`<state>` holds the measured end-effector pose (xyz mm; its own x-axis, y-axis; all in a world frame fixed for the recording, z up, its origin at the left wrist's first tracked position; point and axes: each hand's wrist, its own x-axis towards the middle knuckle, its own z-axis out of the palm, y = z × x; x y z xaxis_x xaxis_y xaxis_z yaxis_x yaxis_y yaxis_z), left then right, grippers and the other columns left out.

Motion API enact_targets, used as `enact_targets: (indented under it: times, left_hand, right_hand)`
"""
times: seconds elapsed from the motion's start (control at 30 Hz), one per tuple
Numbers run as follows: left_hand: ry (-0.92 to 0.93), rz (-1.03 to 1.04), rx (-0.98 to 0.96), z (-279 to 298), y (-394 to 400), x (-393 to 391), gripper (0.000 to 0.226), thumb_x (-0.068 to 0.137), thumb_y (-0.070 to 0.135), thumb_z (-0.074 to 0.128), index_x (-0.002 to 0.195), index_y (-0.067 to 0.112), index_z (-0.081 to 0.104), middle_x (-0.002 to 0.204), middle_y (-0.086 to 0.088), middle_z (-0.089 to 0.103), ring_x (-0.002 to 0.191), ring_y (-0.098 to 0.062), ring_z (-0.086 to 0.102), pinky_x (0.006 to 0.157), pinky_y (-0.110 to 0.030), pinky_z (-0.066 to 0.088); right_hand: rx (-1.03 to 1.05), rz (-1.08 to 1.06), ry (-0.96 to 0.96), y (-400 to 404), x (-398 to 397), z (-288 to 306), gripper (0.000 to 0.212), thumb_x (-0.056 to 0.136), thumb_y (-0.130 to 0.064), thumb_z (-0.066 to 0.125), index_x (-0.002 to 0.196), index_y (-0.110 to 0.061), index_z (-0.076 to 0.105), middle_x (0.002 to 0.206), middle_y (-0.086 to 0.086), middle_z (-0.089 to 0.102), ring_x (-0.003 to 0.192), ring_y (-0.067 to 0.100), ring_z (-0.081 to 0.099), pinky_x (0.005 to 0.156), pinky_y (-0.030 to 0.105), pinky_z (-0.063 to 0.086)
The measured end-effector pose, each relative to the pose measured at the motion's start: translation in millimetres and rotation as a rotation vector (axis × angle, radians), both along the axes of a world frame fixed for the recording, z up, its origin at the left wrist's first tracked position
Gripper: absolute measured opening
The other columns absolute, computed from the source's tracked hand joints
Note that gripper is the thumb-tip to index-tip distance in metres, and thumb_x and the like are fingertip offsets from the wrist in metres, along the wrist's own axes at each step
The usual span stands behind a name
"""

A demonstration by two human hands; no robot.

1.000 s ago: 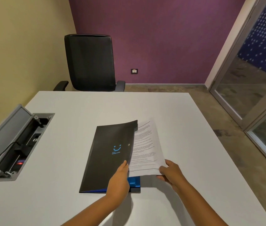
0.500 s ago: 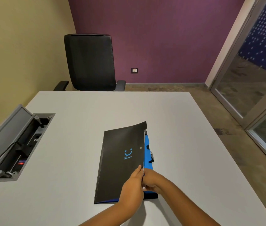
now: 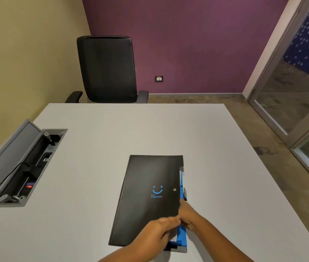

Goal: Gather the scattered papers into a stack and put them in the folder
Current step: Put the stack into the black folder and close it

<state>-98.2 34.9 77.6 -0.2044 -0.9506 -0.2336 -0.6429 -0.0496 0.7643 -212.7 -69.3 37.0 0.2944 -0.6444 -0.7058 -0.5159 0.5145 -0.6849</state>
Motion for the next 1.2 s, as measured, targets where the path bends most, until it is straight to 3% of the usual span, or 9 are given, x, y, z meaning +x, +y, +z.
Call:
enact_targets:
  times: [0.07, 0.17, 0.33, 0.43, 0.53, 0.7, 0.87, 1.07, 1.2]
  left_hand:
    - [0.031, 0.010, 0.073, -3, 4, 12, 0.052, 0.090, 0.011, 0.047, 0.138, 0.031, 0.040, 0.148, 0.015, 0.034, 0.132, -0.001, 0.038, 0.112, -0.018, 0.028]
    - [-0.204, 0.161, 0.138, -26, 5, 44, 0.064, 0.084, 0.017, 0.048, 0.143, 0.026, 0.027, 0.157, 0.009, 0.011, 0.138, -0.012, 0.032, 0.109, -0.023, 0.031]
    - [-0.300, 0.675, 0.243, -56, -2, 102, 0.053, 0.085, 0.020, 0.055, 0.128, -0.004, 0.034, 0.131, -0.022, 0.044, 0.122, -0.035, 0.045, 0.100, -0.039, 0.039]
    - [-0.331, 0.643, 0.300, -62, -8, 114, 0.052, 0.089, 0.025, 0.053, 0.129, -0.004, 0.035, 0.126, -0.021, 0.051, 0.113, -0.032, 0.051, 0.094, -0.036, 0.043]
    - [-0.308, 0.633, 0.314, -60, -17, 115, 0.039, 0.090, 0.022, 0.050, 0.122, 0.002, 0.041, 0.123, -0.018, 0.052, 0.108, -0.030, 0.054, 0.091, -0.034, 0.044]
    - [-0.350, 0.639, 0.343, -61, -27, 124, 0.025, 0.090, 0.022, 0.049, 0.111, 0.009, 0.046, 0.124, -0.019, 0.050, 0.109, -0.032, 0.053, 0.089, -0.032, 0.043]
    - [-0.341, 0.655, 0.358, -66, -36, 136, 0.014, 0.087, 0.020, 0.052, 0.094, 0.009, 0.046, 0.106, -0.014, 0.050, 0.096, -0.030, 0.056, 0.078, -0.030, 0.043]
    - [-0.176, 0.674, 0.335, -66, -55, 147, 0.023, 0.087, 0.013, 0.055, 0.108, 0.003, 0.058, 0.113, -0.017, 0.061, 0.099, -0.032, 0.061, 0.090, -0.037, 0.049]
    - [-0.120, 0.680, 0.305, -63, -59, 147, 0.023, 0.086, 0.009, 0.057, 0.107, 0.000, 0.061, 0.098, -0.018, 0.067, 0.083, -0.029, 0.064, 0.072, -0.030, 0.050]
  right_hand:
    - [-0.151, -0.003, 0.070, -2, -4, -7, 0.043, 0.095, -0.018, 0.051, 0.136, -0.016, 0.038, 0.121, 0.010, 0.060, 0.106, 0.024, 0.060, 0.089, 0.029, 0.052]
    - [-0.168, 0.029, 0.003, 4, -17, -15, 0.066, 0.092, -0.009, 0.054, 0.147, -0.022, 0.019, 0.096, 0.002, 0.061, 0.082, 0.012, 0.063, 0.062, 0.018, 0.056]
    - [-0.228, 0.061, -0.023, 11, -22, -16, 0.065, 0.092, 0.001, 0.049, 0.147, -0.020, 0.023, 0.097, 0.005, 0.060, 0.080, 0.010, 0.061, 0.057, 0.011, 0.051]
    - [-0.248, 0.085, -0.022, 14, -16, -15, 0.059, 0.094, -0.005, 0.047, 0.146, -0.019, 0.024, 0.108, 0.005, 0.058, 0.086, 0.008, 0.059, 0.062, 0.009, 0.052]
    - [-0.269, 0.083, -0.008, 14, -13, -15, 0.059, 0.097, -0.014, 0.045, 0.147, -0.020, 0.014, 0.118, 0.010, 0.057, 0.094, 0.012, 0.055, 0.084, 0.018, 0.050]
    - [-0.264, 0.083, 0.007, 5, -15, -19, 0.068, 0.094, -0.006, 0.049, 0.148, -0.015, 0.008, 0.080, 0.001, 0.051, 0.073, 0.008, 0.053, 0.060, 0.008, 0.048]
    - [-0.281, 0.060, -0.017, -13, -11, -21, 0.068, 0.091, -0.008, 0.055, 0.148, -0.015, 0.018, 0.131, 0.011, 0.053, 0.118, 0.025, 0.054, 0.098, 0.028, 0.046]
    - [-0.286, 0.148, 0.031, -32, -2, -22, 0.060, 0.095, -0.012, 0.049, 0.147, -0.015, 0.020, 0.138, 0.009, 0.049, 0.125, 0.024, 0.050, 0.102, 0.026, 0.041]
    - [-0.272, 0.195, 0.029, -33, 0, -30, 0.052, 0.097, -0.020, 0.044, 0.145, -0.016, 0.023, 0.134, 0.005, 0.052, 0.121, 0.022, 0.053, 0.098, 0.021, 0.042]
